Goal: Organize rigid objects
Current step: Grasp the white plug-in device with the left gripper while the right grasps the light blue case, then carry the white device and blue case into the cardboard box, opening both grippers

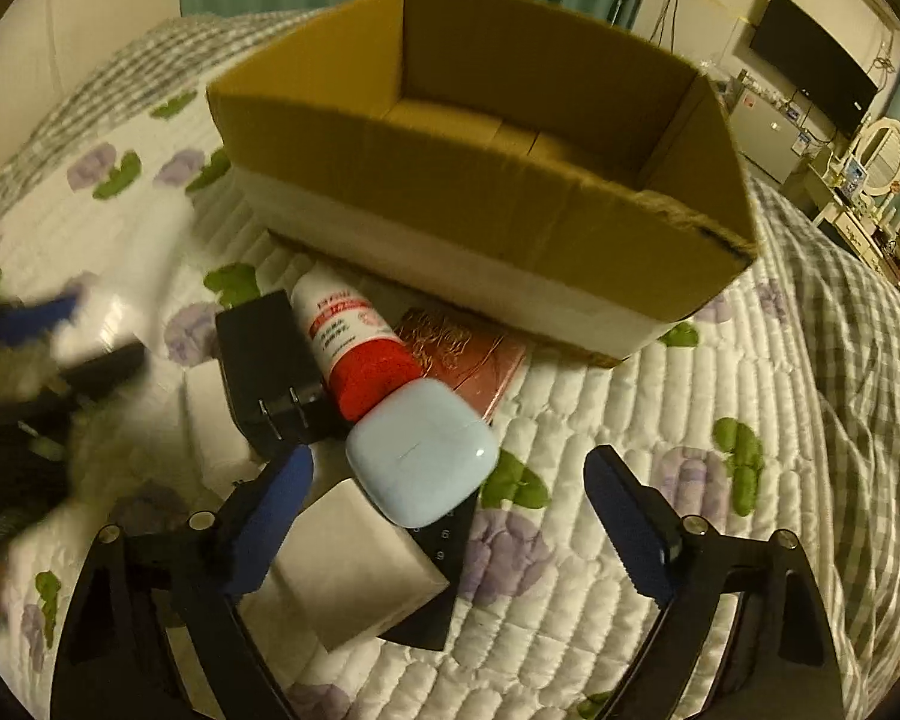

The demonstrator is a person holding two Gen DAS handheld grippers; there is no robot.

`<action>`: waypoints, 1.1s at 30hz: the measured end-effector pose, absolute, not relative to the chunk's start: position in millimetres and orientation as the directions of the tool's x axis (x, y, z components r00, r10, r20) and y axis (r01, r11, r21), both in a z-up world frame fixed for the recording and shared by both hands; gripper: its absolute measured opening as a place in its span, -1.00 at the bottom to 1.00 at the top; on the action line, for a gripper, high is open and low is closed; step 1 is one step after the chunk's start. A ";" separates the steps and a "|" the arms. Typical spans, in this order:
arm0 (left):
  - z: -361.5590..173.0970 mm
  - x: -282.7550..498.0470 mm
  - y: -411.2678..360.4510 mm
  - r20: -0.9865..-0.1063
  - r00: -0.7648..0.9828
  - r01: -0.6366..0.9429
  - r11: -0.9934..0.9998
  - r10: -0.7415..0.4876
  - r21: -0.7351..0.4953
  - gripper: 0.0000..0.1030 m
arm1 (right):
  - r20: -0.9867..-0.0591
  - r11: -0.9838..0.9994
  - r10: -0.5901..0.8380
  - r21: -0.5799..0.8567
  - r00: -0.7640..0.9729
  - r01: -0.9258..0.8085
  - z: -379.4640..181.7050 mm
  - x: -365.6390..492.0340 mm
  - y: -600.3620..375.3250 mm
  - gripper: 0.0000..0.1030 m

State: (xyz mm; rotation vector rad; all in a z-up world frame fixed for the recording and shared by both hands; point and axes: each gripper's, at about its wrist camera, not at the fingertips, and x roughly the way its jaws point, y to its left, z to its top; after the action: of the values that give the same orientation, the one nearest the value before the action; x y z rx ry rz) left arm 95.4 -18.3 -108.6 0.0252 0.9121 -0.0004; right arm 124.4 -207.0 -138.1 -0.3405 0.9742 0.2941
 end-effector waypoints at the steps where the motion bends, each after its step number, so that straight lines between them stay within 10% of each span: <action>1: -103.7 94.1 -16.4 -0.784 0.620 0.013 1.000 0.007 0.019 -0.06 | -0.850 0.907 0.090 -0.146 0.519 -0.396 -141.8 126.3 -204.6 0.63; 8: -97.3 95.1 -12.2 -0.772 0.635 0.033 0.999 -0.025 -0.005 -0.06 | -0.865 0.904 0.087 -0.139 0.494 -0.404 -155.0 133.7 -195.2 0.12; 33: 47.1 138.4 -47.7 -0.542 0.834 0.149 0.988 -0.100 0.049 -0.06 | -0.634 0.943 0.177 -0.109 0.753 -0.314 21.1 148.4 -232.4 0.11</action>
State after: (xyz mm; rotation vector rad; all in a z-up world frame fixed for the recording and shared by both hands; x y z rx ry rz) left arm 138.4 -47.7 47.1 0.0904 0.5687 -0.1320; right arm 148.4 -232.4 21.1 -0.2148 0.6679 0.2700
